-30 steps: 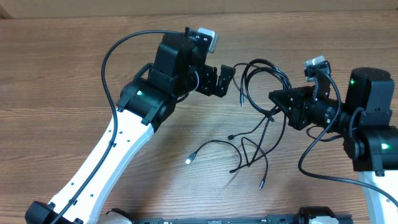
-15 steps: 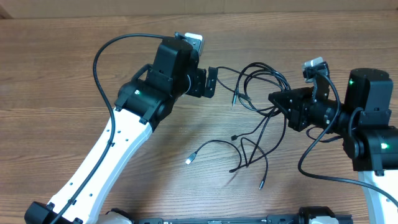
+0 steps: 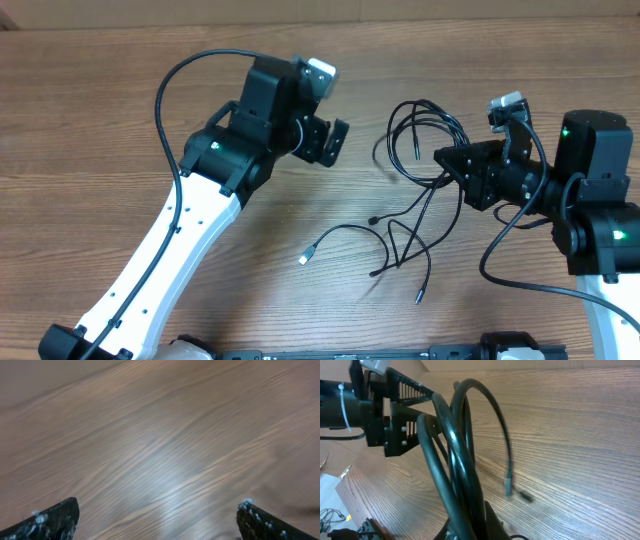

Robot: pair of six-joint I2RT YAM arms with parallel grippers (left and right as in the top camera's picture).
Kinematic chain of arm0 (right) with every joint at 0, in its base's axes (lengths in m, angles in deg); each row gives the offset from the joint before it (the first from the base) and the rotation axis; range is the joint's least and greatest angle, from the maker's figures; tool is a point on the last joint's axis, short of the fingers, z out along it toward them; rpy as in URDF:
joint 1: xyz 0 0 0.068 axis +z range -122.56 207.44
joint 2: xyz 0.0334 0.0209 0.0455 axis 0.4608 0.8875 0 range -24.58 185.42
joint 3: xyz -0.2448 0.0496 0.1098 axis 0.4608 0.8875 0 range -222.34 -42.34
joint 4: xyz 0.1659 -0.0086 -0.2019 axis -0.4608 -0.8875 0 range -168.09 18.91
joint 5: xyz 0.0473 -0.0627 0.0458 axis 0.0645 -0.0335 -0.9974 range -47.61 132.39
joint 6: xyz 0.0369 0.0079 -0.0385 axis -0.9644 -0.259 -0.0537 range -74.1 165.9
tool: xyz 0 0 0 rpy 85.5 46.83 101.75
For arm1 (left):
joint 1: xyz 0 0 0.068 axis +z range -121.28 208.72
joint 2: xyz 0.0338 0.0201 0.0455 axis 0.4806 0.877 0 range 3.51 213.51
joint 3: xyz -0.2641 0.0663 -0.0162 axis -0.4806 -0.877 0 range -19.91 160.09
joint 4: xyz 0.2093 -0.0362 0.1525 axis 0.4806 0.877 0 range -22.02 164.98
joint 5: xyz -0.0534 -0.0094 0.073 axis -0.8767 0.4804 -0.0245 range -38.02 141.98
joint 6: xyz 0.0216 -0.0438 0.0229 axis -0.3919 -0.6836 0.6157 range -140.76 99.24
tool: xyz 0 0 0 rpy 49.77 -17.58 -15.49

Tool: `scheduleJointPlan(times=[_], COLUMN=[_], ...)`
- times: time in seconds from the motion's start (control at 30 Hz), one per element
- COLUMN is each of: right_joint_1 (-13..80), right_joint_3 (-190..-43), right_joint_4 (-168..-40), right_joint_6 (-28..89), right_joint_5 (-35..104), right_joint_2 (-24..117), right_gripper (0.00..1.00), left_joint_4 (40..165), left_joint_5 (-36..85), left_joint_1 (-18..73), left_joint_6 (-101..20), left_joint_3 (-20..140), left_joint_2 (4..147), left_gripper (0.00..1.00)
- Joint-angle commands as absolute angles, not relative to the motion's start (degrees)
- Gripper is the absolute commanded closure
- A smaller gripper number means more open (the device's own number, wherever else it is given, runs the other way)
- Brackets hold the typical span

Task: Untangle cables

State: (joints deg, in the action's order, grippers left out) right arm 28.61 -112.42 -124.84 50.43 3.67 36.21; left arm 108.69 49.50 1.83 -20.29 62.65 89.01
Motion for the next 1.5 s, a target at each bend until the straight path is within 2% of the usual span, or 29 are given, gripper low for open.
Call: scheduleJointPlan(times=[0.0, 0.1, 0.3, 0.37, 0.77, 1.13, 1.47], right_joint_1=[28.4, 28.4, 28.4, 28.4, 28.4, 28.4, 28.4], right_joint_3=[-112.9, -112.9, -112.9, -112.9, -112.9, -112.9, -112.9], right_joint_4=[-124.5, -124.3, -124.3, -124.3, -124.3, -124.8, -124.8], right_joint_6=[50.7, 50.7, 50.7, 50.7, 50.5, 50.5, 50.7], right_joint_5=[3.3, 3.3, 3.3, 3.3, 3.0, -1.9, -6.0], right_joint_2=[35.5, 35.5, 35.5, 35.5, 35.5, 35.5, 35.5], right_gripper=[0.96, 0.96, 0.96, 0.96, 0.96, 0.96, 0.96], left_joint_4=[110.2, 109.7, 104.0, 103.0, 101.8, 102.0, 100.9], left_joint_5=[58.0, 50.0, 21.9, 18.2, 15.8, 24.1, 23.4], left_joint_1=[2.1, 2.1, 2.1, 2.1, 2.0, 2.0, 2.0], left_joint_6=[-18.3, -18.8, -19.3, -19.3, -19.7, -21.3, -23.4], left_joint_3=[63.4, 63.4, 63.4, 63.4, 63.4, 63.4, 63.4], left_joint_2=[87.8, 87.8, 87.8, 87.8, 87.8, 87.9, 88.1], left_gripper=[0.0, 0.0, 0.0, 0.0, 0.0, 0.0, 0.0])
